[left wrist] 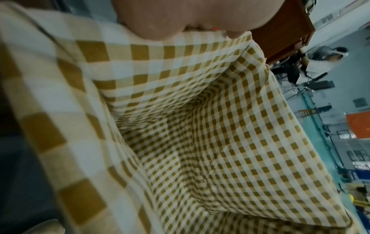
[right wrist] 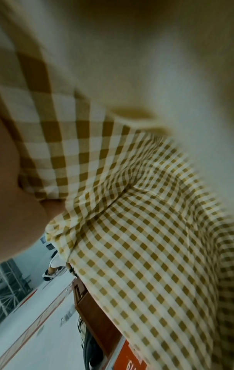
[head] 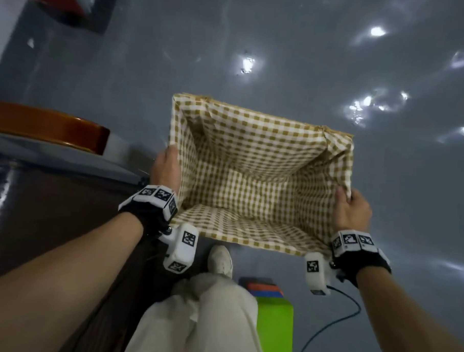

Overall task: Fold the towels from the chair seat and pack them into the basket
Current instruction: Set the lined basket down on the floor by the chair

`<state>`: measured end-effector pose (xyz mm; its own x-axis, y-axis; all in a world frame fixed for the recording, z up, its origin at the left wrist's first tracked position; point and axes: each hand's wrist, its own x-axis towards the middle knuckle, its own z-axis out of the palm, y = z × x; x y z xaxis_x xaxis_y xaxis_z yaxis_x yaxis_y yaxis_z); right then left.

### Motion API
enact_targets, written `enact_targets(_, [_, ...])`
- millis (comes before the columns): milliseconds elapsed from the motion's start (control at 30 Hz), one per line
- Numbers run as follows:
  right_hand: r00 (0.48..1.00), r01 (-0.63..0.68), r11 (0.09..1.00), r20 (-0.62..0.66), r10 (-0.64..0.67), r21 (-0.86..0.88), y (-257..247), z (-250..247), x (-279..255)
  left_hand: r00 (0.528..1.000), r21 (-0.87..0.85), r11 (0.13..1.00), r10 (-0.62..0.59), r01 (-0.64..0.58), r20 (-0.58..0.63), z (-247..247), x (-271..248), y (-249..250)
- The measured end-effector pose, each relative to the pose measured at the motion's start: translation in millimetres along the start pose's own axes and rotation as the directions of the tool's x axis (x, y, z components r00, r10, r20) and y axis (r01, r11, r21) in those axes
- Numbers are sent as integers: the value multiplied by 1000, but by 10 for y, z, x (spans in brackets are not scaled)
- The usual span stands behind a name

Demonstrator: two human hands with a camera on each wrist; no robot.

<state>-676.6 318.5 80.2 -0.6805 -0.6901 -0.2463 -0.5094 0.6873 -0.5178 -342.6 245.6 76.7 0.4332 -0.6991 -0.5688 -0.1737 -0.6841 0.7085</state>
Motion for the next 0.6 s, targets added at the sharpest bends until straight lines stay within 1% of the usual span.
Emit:
enact_targets(100, [999,-31,1000,-29,31,-2,377,82,-26,1000,64,998,-11,10,9,159,-102,-354])
enact_targets(200, [997,-63,998,-56,62,-18,782,292,-10,999,97,994,-44,42,17,401,-74,-710])
enact_targets(267, [995,-87,996,-43,87,10,1078,496,53,999,111,993,-43,39,32,596,40,-927])
enact_targets(367, [992,-127,992,-23,127,9,1452,836,168,999,155,988,-26,22,29,833,235,-1267])
enact_targets(500, [990,-138,990,2,138,23,1782,1268,328,999,166,986,-32,28,18,1053,487,-1709])
enact_targets(600, [991,-133,990,7,133,46,1968,1505,384,1000,194,981,11,-14,14,1144,614,-1982])
